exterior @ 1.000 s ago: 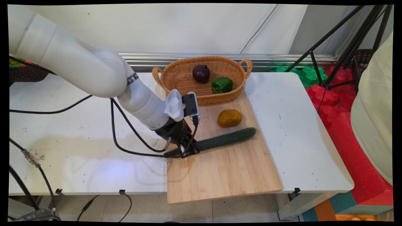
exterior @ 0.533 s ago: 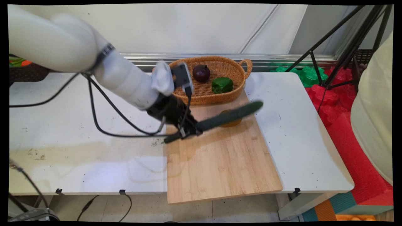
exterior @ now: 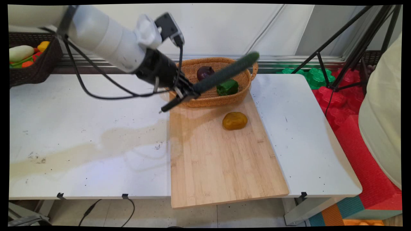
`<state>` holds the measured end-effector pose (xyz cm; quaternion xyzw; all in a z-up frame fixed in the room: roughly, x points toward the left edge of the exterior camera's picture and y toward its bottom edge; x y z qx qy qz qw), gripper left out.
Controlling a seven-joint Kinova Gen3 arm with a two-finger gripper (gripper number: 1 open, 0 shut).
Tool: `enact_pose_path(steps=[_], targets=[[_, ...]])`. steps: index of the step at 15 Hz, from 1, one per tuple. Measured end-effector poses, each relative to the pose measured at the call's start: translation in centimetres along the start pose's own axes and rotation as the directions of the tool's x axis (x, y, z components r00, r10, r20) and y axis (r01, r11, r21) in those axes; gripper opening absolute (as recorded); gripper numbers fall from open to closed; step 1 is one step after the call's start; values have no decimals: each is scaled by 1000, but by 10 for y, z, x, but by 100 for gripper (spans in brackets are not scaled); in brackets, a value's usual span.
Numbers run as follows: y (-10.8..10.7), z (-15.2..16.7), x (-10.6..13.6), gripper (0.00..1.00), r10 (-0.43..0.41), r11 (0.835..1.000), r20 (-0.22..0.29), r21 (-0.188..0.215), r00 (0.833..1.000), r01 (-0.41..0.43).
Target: Place the picked object in the vegetable basket
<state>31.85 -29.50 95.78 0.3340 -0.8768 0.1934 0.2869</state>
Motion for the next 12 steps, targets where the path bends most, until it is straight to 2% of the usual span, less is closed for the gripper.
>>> enact_pose_path(steps=[4, 8, 12], targets=[[-34, -4, 13, 0, -6, 995, -1, 101, 1000, 6], [-61, 15, 18, 0, -24, 987, 33, 159, 999, 18], [-79, 40, 19, 0, -45, 982, 71, 184, 996, 31]])
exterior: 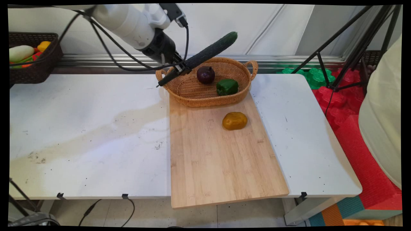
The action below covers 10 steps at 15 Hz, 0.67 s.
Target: Place the picked object in the vegetable basket
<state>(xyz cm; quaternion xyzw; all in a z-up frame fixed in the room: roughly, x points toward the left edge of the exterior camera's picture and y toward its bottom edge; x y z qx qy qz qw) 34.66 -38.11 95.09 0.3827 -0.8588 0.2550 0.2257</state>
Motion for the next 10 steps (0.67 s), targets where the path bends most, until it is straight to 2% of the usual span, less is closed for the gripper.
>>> enact_pose_path(steps=[5, 10], targets=[[-15, 44, 0, 0, 9, 1000, 84, 19, 996, -11], [-18, 78, 2, 0, 25, 1000, 141, 5, 990, -26]])
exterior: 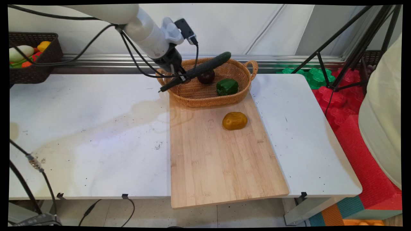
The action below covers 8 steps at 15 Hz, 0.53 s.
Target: Place the picked object in the vegetable basket
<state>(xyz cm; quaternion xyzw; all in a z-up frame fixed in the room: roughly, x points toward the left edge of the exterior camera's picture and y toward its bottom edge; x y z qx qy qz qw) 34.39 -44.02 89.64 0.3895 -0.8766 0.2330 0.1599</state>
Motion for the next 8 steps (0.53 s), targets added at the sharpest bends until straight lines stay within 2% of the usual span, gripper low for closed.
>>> enact_pose_path(steps=[5, 6, 8], targets=[[1, 22, 9, 0, 14, 1000, 29, -8, 999, -14], [1, 25, 11, 100, 18, 1000, 33, -9, 999, -18], [1, 28, 13, 100, 24, 1000, 37, -11, 999, -24]])
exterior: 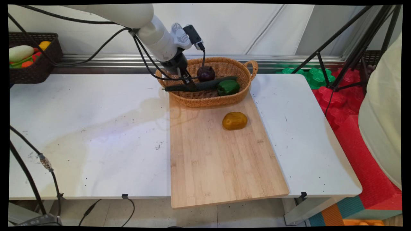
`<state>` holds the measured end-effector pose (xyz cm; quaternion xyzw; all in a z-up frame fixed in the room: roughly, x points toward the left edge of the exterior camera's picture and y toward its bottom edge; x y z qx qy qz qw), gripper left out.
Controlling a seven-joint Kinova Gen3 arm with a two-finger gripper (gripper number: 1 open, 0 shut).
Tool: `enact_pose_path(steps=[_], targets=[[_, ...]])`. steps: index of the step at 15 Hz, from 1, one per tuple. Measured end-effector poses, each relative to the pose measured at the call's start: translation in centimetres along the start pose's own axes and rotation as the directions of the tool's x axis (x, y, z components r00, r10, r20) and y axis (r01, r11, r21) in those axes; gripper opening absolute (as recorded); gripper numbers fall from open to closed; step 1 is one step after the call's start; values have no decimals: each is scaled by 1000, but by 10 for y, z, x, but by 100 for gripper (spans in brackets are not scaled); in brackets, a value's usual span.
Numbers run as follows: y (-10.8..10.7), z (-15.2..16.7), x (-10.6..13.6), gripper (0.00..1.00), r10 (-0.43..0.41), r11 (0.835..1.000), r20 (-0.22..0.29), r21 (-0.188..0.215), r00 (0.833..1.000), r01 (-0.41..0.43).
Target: Place the picked object in the vegetable basket
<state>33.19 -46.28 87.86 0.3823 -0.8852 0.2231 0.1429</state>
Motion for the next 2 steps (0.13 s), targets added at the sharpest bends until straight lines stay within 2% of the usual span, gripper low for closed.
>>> enact_pose_path(steps=[2], targets=[[0, 1, 2, 100, 7, 1000, 1, -1, 1000, -7]])
